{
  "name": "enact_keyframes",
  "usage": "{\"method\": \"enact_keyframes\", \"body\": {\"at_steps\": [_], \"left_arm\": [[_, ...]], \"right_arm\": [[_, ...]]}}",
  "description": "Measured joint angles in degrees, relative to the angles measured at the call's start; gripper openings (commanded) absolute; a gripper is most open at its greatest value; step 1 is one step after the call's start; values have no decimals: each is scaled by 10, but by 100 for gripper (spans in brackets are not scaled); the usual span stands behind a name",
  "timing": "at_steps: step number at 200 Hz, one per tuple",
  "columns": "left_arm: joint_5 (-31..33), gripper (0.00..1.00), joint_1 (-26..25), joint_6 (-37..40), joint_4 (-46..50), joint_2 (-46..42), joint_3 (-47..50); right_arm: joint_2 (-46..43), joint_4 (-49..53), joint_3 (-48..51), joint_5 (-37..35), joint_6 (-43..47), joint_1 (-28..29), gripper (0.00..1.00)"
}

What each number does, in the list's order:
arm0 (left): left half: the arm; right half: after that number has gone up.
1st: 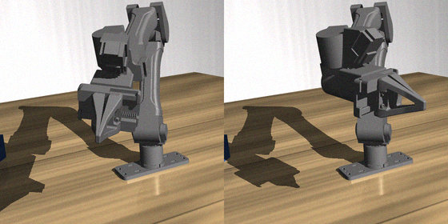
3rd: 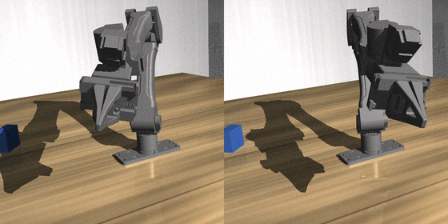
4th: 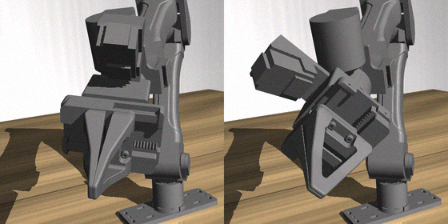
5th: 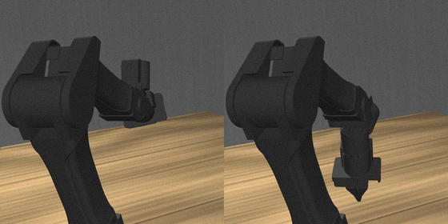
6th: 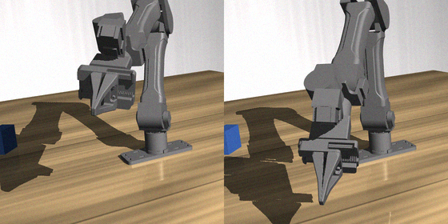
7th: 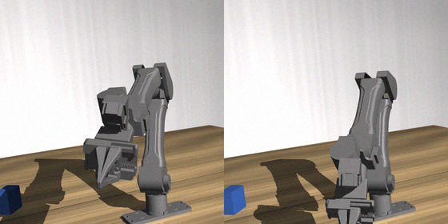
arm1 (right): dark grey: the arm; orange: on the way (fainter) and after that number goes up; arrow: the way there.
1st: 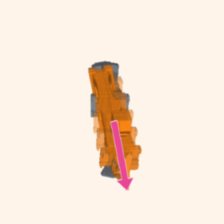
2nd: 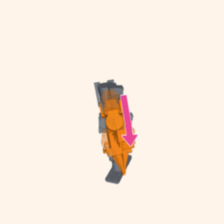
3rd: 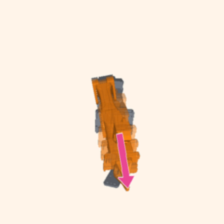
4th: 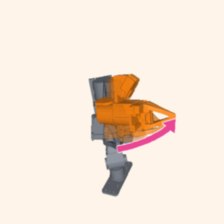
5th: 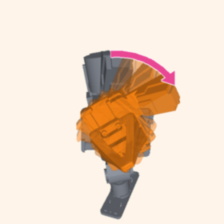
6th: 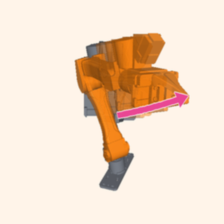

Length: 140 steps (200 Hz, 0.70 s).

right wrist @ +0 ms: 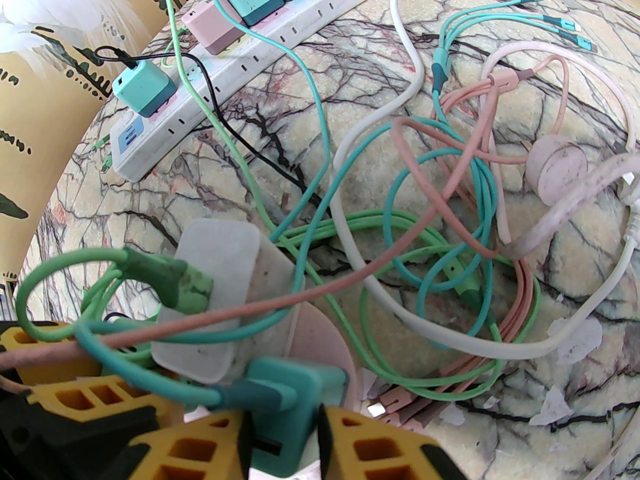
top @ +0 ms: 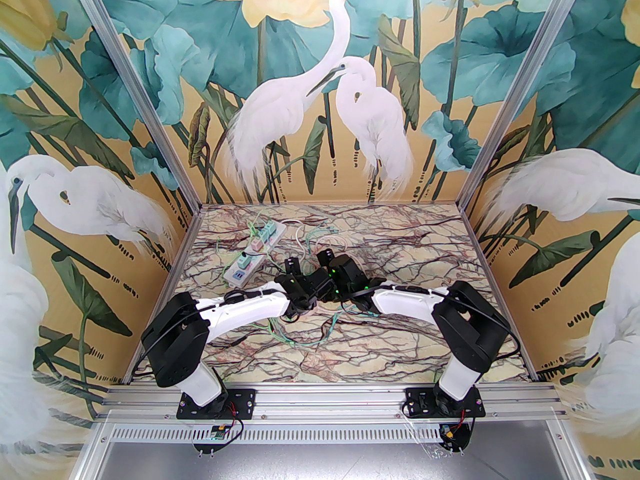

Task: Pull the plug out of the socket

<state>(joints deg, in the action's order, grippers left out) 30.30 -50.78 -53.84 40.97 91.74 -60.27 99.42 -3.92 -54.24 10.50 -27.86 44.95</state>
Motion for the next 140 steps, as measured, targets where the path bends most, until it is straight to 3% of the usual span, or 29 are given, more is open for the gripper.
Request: {"method": "enact_keyframes", "body": {"at_steps": [53, 140], "left_arm": [[-94, 13, 51, -14, -90, -95, 94], [-77, 13, 42, -7, -49, -74, 57]], "right_arm": [[3, 0, -3, 0, 0, 1, 30], [3, -2, -3, -1, 0, 1, 30]]}}
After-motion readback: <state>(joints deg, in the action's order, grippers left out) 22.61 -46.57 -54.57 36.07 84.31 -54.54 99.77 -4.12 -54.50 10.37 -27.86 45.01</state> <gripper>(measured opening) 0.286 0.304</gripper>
